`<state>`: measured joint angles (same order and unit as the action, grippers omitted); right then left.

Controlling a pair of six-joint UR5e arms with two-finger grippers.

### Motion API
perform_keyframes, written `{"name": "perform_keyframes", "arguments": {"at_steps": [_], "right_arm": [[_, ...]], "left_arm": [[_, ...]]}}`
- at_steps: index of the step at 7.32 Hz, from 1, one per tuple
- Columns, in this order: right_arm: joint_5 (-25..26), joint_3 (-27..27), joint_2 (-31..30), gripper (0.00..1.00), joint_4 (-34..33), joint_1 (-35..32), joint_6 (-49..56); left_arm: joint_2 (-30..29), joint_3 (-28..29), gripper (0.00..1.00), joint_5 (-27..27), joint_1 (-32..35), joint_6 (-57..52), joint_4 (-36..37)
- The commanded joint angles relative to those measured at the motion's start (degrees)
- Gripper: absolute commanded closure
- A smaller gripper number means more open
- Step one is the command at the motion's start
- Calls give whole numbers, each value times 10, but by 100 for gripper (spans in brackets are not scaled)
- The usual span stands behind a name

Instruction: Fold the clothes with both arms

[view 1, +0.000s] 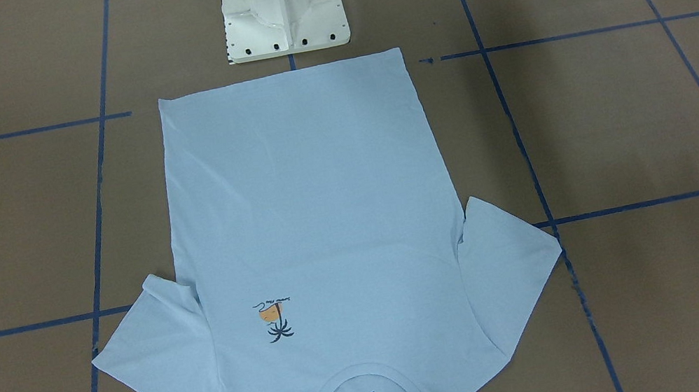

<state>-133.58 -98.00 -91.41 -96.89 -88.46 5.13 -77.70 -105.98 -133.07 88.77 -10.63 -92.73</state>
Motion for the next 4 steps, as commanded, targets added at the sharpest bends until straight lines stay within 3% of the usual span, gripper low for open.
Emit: {"name": "perform_keyframes", "arguments": {"at_steps": [1,4], "right_arm": [[0,-1,1,0,0,0,-1],[-3,-27,3,0,0,2,-2]], "left_arm": [[0,-2,0,0,0,0,1],[-2,-10,0,0,-2,-1,-1]]}}
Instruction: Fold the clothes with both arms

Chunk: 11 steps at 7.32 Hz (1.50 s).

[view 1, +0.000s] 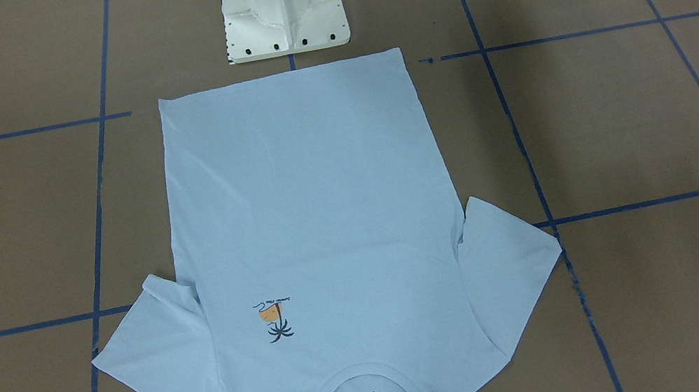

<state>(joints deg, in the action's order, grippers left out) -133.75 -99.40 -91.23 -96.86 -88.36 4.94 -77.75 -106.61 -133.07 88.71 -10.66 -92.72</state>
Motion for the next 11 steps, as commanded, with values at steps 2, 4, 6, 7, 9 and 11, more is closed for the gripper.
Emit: {"name": "perform_keyframes", "arguments": {"at_steps": [2,4,6,7,9,11], "right_arm": [[-1,-28,18,0,0,3,-5],[2,-30,74,0,0,21,-6],[1,-26,110,0,24,23,-6],[-3,-12,111,0,63,23,-8],[-38,-2,119,0,72,23,-44],[-35,3,157,0,138,64,-160]], "left_arm": [[-6,-9,0,1,-6,0,-34],[-3,-9,0,-1,-7,-2,-82],[-10,16,0,-11,-7,5,-201],[-47,48,0,-11,-7,6,-275],[-81,75,0,-13,-6,32,-313],[-79,72,0,-13,-5,33,-323]]}}
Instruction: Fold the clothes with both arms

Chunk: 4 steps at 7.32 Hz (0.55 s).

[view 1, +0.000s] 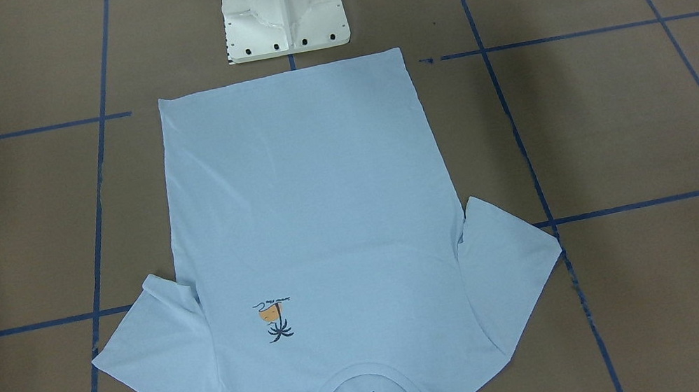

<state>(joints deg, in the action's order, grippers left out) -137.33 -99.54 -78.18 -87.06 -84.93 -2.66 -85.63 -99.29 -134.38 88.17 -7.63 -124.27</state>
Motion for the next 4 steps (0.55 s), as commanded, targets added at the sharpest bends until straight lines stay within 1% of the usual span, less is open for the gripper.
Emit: {"name": "perform_keyframes", "arguments": {"at_steps": [1,2,3,4], "right_arm": [[20,36,49,0,108,75,-147],[49,99,88,0,205,118,-251],[124,149,122,1,299,175,-385],[201,184,146,7,348,224,-456]], "left_arm": [[5,-3,0,-1,2,2,-8],[8,-4,0,-1,2,2,-8],[9,-6,0,-1,2,1,-8],[11,-8,0,-1,3,1,-8]]}}
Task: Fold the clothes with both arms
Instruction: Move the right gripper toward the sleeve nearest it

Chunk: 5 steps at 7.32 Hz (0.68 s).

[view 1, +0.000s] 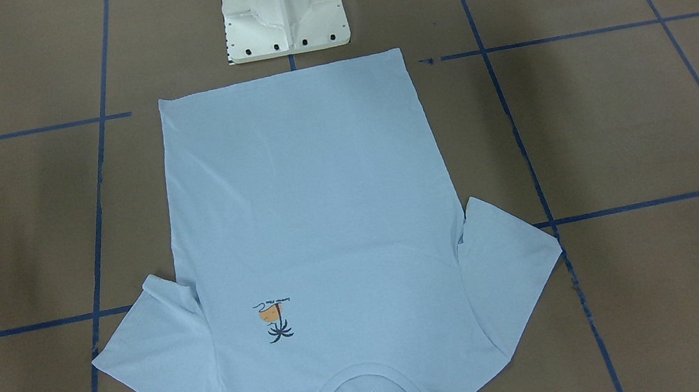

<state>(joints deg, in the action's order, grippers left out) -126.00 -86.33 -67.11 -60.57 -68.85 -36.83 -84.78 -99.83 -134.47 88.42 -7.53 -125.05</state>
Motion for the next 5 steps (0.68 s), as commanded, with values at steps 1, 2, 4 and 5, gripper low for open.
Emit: {"name": "perform_keyframes", "arguments": {"at_steps": [1,2,4,5], "right_arm": [[119,75,59,15,86,92,-144],[152,101,63,23,90,112,-145],[188,146,59,28,133,141,-145],[208,162,53,32,146,152,-145]], "left_arm": [[5,-3,0,0,1,0,-1],[5,-3,0,0,1,0,-1],[3,-3,0,0,1,0,0],[5,-3,0,0,1,-1,0]]}}
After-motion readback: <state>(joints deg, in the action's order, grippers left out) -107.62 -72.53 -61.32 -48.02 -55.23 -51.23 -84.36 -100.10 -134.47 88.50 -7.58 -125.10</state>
